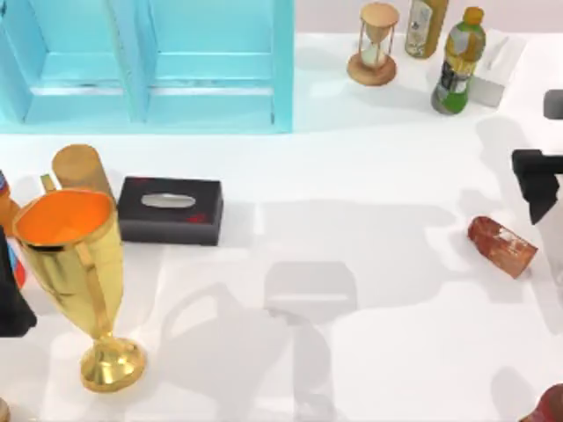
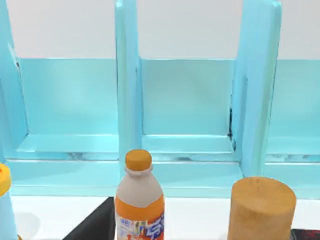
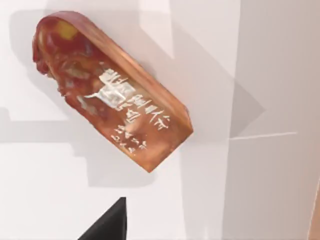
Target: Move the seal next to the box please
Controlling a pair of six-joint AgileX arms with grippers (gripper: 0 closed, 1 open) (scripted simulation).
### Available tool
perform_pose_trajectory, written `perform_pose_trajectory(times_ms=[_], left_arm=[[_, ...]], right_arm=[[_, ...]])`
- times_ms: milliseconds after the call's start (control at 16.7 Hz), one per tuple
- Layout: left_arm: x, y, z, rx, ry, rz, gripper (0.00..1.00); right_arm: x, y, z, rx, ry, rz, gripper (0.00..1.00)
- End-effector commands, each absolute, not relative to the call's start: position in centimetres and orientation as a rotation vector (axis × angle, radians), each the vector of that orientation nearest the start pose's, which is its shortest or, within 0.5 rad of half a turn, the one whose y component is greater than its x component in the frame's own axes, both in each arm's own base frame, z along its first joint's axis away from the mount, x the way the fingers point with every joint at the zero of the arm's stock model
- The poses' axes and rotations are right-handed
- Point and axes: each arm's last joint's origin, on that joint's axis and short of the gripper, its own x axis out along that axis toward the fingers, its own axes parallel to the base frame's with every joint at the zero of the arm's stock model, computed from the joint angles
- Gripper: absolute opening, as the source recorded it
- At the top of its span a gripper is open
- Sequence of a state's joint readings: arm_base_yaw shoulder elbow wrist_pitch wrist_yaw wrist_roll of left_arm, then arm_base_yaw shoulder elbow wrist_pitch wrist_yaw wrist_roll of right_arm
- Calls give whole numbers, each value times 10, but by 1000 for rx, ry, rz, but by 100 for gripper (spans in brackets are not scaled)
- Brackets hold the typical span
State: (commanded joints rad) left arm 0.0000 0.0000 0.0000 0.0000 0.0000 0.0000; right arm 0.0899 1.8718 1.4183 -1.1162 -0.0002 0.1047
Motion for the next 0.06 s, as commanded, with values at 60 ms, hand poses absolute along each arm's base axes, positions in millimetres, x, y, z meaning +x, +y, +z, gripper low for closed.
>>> perform_pose_trajectory(times_ms=[60], left_arm=[[106,-1,160,0,0,0,100]], right_arm=[[349,35,200,9,1570,-7,100]])
